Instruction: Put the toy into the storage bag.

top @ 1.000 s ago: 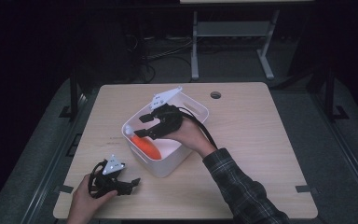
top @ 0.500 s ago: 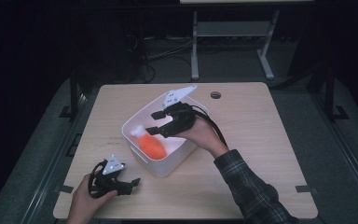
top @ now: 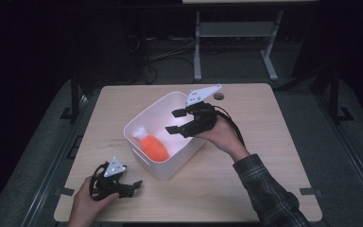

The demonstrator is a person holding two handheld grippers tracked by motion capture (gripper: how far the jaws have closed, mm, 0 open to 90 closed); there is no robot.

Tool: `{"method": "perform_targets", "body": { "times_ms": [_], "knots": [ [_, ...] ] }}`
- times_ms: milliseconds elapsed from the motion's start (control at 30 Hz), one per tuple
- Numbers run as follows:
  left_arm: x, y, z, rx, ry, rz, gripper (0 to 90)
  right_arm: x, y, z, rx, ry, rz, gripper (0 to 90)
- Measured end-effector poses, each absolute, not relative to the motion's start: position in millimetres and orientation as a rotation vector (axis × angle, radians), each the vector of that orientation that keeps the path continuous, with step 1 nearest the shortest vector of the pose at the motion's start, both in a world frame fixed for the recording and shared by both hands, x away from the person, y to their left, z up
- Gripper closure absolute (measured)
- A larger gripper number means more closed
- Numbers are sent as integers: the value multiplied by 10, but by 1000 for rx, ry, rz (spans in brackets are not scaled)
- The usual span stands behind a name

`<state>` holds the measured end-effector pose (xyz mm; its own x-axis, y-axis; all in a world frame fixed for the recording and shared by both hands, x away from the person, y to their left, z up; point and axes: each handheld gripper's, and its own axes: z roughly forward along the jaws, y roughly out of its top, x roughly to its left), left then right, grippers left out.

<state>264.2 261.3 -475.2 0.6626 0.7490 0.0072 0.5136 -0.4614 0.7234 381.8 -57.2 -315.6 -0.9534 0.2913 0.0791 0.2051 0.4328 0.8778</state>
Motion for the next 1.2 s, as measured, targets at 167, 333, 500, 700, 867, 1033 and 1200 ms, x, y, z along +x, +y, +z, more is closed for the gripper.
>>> {"method": "perform_targets", "body": {
  "times_ms": [167,333,500,700,867,1033,1200],
  "knots": [
    [2641,2613,-4751,2166,972,425,129,3811,-717,-3178,503,2574,1558,262],
    [2639,2613,-4751,2166,972,425,130,3793,-860,-3203,540,2553,1550,228],
    [2638,2613,-4751,2167,971,424,129,3754,-1053,-3247,593,2515,1565,210],
    [2636,2615,-4749,2169,970,423,129,3674,-1339,-3309,643,2473,1581,207],
    [2636,2615,-4749,2169,970,423,129,3630,-1552,-3380,687,2453,1565,208],
    [2636,2615,-4750,2168,971,423,129,3565,-1766,-3498,751,2432,1564,207],
    [2636,2614,-4750,2167,972,423,129,3497,-1914,-3622,804,2422,1562,197]
  ]
}}
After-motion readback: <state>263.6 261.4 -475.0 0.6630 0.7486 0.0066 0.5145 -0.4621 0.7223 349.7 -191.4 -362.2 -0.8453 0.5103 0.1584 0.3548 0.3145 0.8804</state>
